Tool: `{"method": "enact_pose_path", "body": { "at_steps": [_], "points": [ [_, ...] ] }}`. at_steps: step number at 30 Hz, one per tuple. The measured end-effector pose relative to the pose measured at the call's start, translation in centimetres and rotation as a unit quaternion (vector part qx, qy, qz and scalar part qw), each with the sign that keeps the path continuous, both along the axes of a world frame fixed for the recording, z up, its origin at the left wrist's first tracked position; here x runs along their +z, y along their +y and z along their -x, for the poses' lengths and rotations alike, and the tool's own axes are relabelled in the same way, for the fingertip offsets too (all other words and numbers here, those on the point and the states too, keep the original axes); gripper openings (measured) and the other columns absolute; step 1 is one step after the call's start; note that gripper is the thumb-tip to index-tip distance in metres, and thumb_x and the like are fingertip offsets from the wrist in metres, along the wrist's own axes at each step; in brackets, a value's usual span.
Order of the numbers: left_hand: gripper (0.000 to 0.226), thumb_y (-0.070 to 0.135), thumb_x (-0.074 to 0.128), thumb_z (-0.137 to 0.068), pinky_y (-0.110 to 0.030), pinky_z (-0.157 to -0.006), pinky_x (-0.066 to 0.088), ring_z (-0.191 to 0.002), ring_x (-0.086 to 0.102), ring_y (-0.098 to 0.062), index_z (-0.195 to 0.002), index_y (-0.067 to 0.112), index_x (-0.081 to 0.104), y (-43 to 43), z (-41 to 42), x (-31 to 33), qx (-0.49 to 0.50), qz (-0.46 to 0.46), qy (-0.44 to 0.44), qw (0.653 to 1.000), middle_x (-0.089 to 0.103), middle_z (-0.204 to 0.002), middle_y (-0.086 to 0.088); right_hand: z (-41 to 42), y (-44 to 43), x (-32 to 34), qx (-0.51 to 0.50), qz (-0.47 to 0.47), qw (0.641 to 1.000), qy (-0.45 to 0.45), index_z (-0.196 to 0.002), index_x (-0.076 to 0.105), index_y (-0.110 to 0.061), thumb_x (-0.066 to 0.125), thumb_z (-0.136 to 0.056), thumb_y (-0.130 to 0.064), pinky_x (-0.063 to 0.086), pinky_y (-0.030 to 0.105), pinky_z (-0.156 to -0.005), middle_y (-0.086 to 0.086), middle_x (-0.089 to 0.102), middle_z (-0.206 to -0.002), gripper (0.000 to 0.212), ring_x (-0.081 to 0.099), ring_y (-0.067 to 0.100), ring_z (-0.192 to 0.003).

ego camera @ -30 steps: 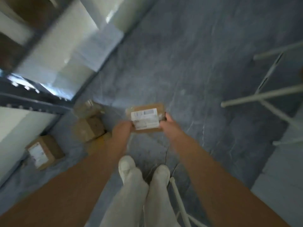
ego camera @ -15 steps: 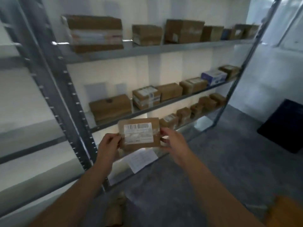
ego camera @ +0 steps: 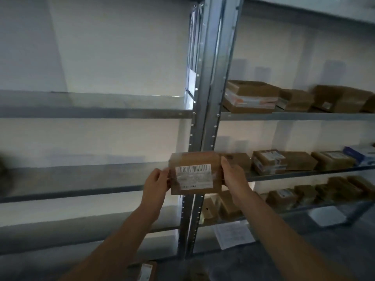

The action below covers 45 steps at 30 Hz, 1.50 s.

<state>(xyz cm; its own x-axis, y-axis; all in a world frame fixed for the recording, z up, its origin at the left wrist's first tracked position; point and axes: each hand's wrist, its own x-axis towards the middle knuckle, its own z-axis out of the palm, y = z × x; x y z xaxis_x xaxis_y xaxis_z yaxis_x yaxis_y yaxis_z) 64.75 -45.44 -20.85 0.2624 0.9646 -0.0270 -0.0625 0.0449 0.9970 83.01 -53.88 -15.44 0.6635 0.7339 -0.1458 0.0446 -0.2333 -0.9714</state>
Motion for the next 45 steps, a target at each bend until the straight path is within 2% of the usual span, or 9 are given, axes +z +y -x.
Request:
{"method": "enact_pose_path", "body": {
  "at_steps": [9,19,22,27,31,35,39,42,45],
  "points": [
    [0.043,0.045,0.06,-0.093,-0.041,-0.084,0.057,-0.09,0.068,-0.028,-0.09,0.003,0.063,5.0,17.0,1.1,0.138,-0.003,0.019,0.99,0.07,-0.087,-0.011,12.6,9.6,-1.6,0.2,-0.03,0.977,0.074,-0.108,0.071,-0.022,0.052,-0.09,-0.056,0.059,0.035,-0.082,-0.002,0.075,-0.104,0.043,0.07,0.019,-0.1],
    [0.025,0.045,0.068,-0.086,-0.017,-0.073,0.057,-0.094,0.07,-0.008,-0.107,0.03,0.069,3.2,26.1,2.4,0.267,-0.027,-0.007,0.963,0.075,-0.097,0.009,18.2,17.2,0.6,0.527,-0.11,0.83,0.148,-0.136,0.053,-0.005,0.055,-0.091,-0.003,0.047,0.035,-0.101,0.011,0.063,-0.13,0.045,0.058,0.025,-0.123],
    [0.026,0.031,0.073,-0.084,-0.005,-0.065,0.05,-0.094,0.068,0.004,-0.107,0.041,0.068,2.8,28.3,3.1,0.296,-0.05,0.006,0.954,0.074,-0.097,0.019,21.1,19.9,0.8,0.524,-0.128,0.816,0.207,-0.126,0.058,0.005,0.041,-0.091,0.008,0.042,0.043,-0.107,0.018,0.062,-0.13,0.04,0.055,0.031,-0.126],
    [0.04,0.003,0.072,-0.084,-0.023,-0.088,0.056,-0.106,0.067,-0.008,-0.119,0.02,0.066,0.9,29.8,0.4,0.356,-0.054,0.026,0.933,0.072,-0.112,0.004,27.0,21.3,-1.1,0.528,-0.099,0.836,0.11,-0.116,0.068,-0.015,0.05,-0.1,-0.037,0.054,0.03,-0.093,-0.001,0.073,-0.111,0.033,0.068,0.015,-0.107],
    [0.026,-0.004,0.067,-0.085,-0.023,-0.074,0.055,-0.101,0.067,-0.015,-0.1,0.015,0.058,-0.4,29.5,-2.5,0.421,-0.056,0.044,0.904,0.069,-0.107,-0.003,29.8,21.7,-5.4,0.562,-0.073,0.82,0.081,-0.113,0.07,-0.024,0.069,-0.079,-0.058,0.055,0.033,-0.09,0.0,0.072,-0.111,0.049,0.069,0.016,-0.103],
    [0.02,-0.003,0.057,-0.091,-0.026,-0.081,0.056,-0.1,0.067,-0.013,-0.091,0.015,0.064,-1.3,31.5,-3.2,0.439,-0.045,0.029,0.897,0.072,-0.103,0.002,31.4,21.6,-8.4,0.56,-0.029,0.827,0.036,-0.112,0.071,-0.026,0.075,-0.082,-0.04,0.054,0.042,-0.095,0.001,0.067,-0.114,0.033,0.067,0.018,-0.104],
    [0.017,0.017,0.057,-0.095,-0.044,-0.086,0.053,-0.086,0.063,-0.022,-0.08,0.013,0.062,-1.7,36.5,-2.7,0.495,-0.001,0.0,0.869,0.066,-0.086,-0.009,35.9,21.3,-8.1,0.567,-0.049,0.82,-0.062,-0.113,0.065,-0.032,0.079,-0.08,-0.019,0.053,0.019,-0.074,-0.011,0.065,-0.106,0.039,0.064,0.004,-0.097],
    [0.009,0.027,0.06,-0.096,-0.022,-0.07,0.053,-0.086,0.064,-0.014,-0.094,0.021,0.067,-2.4,40.2,-3.1,0.541,-0.029,-0.015,0.84,0.068,-0.092,-0.002,41.0,20.3,-7.4,0.578,-0.075,0.808,-0.091,-0.115,0.059,-0.036,0.083,-0.072,-0.011,0.052,0.012,-0.063,-0.017,0.065,-0.106,0.055,0.063,-0.002,-0.095],
    [0.017,0.034,0.058,-0.096,-0.021,-0.075,0.053,-0.097,0.065,-0.011,-0.106,0.025,0.068,-3.2,45.0,-3.5,0.539,-0.031,-0.061,0.839,0.066,-0.107,0.0,46.8,19.5,-7.1,0.582,-0.072,0.809,-0.046,-0.115,0.064,-0.031,0.077,-0.072,-0.027,0.055,0.021,-0.075,-0.011,0.069,-0.108,0.045,0.065,0.005,-0.101]
  ]
}}
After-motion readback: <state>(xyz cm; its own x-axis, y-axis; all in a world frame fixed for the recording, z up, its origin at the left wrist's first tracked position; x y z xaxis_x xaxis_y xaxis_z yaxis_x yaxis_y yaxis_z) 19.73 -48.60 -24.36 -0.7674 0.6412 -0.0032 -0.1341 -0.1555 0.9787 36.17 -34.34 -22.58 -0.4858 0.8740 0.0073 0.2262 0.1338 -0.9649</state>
